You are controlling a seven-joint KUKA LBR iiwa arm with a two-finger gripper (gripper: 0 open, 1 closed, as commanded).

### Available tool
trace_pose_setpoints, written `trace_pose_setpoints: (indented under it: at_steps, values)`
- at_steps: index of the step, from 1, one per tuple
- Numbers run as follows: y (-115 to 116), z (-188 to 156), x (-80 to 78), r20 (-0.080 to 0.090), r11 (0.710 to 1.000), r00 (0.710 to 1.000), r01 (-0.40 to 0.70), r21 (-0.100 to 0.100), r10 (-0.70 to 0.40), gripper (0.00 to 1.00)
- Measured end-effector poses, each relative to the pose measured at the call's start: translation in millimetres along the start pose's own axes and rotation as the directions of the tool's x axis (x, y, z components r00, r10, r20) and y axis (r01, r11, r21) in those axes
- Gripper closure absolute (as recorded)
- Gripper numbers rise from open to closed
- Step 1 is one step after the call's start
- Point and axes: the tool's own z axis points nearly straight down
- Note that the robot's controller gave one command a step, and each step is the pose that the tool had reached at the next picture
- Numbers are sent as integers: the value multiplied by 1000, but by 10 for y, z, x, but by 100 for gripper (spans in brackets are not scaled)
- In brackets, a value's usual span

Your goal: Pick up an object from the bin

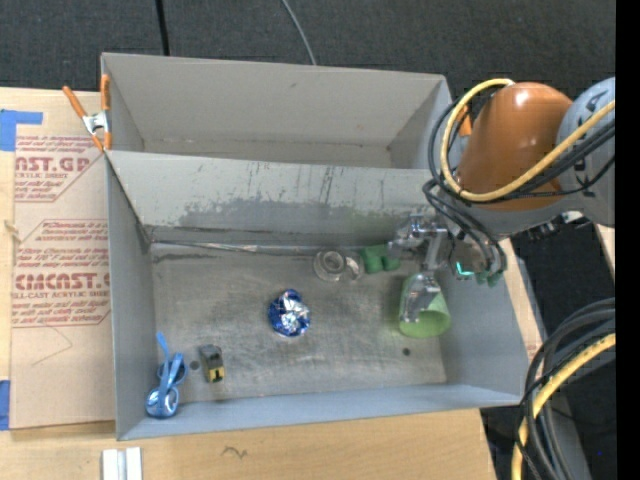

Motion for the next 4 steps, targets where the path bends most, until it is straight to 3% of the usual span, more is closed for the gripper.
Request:
trace_pose_setpoints:
  at_steps: [1,2,3,4]
  values:
    - [1308,516,26,4,996,996,89,-3,-89,0]
    - [1382,1173,233,14,1000,1000,5,-2,-5,0]
    - [1603,1142,349,14,960,960,280,4,-280,0]
    - [1603,1135,354,11,960,960,279,3,-279,100]
